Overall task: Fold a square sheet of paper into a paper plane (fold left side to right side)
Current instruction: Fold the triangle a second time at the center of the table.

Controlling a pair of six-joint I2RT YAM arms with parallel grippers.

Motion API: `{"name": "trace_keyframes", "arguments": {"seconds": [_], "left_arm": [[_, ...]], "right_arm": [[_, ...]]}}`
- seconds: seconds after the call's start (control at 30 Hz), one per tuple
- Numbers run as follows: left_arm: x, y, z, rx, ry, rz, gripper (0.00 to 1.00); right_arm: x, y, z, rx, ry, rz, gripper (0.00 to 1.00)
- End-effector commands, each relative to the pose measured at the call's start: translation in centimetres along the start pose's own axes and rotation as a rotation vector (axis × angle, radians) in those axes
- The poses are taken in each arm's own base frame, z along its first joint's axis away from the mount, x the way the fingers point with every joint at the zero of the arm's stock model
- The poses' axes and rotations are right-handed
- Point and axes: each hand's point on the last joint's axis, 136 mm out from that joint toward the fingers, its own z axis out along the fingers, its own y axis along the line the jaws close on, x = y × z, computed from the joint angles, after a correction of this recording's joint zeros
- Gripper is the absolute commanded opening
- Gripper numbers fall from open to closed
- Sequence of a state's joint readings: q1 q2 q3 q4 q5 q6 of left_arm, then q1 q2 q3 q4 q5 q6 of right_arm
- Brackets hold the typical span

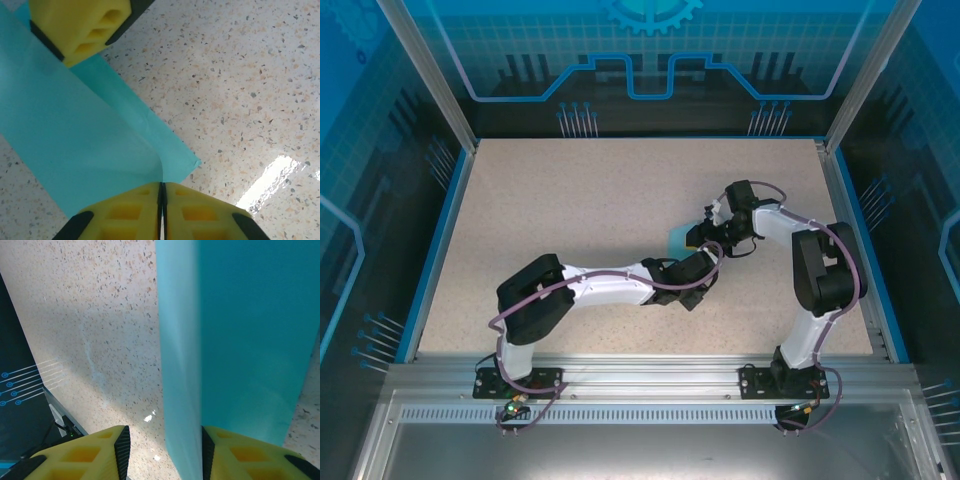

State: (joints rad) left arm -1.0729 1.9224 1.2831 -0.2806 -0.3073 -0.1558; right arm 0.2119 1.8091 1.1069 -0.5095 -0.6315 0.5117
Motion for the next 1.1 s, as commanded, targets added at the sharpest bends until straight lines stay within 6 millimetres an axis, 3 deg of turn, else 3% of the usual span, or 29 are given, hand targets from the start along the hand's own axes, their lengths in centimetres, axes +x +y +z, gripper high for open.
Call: {"name": "trace_keyframes", "arguments": {"seconds": [0.0,0.2,0.47,0.7,0.8,0.9,1.07], "left_arm": [[-1.2,0.2,-1.8,-0.013,-0.028,0.002,0.1],[-1.2,0.1,-2.1,0.014,-0.021,-0.011,0.02],[-1.1,0.4,-2.6,0.111,-0.021,-0.083,0.0],[-1.4,0.9,-3.0,0.193,-0.04,-0.166,0.0],[-1.4,1.4,-3.0,0.219,-0.037,-0.199,0.0],[-1.3,1.8,-3.0,0.258,-0.033,-0.236,0.0],[-1.1,2.5,-3.0,0.311,-0.018,-0.291,0.0]], "right_arm": [[0.4,0.2,0.4,0.018,0.03,-0.015,0.42],[-0.1,1.4,-0.6,0.003,0.002,-0.054,0.45],[-1.1,3.4,-4.9,-0.046,-0.091,-0.096,0.64],[-1.4,1.7,-8.9,-0.036,-0.212,-0.04,0.73],[-0.7,0.5,-9.8,-0.019,-0.254,-0.029,0.68],[0.9,-0.7,-9.5,-0.008,-0.254,-0.027,0.53],[4.3,-2.8,-6.1,-0.016,-0.168,0.007,0.27]]}}
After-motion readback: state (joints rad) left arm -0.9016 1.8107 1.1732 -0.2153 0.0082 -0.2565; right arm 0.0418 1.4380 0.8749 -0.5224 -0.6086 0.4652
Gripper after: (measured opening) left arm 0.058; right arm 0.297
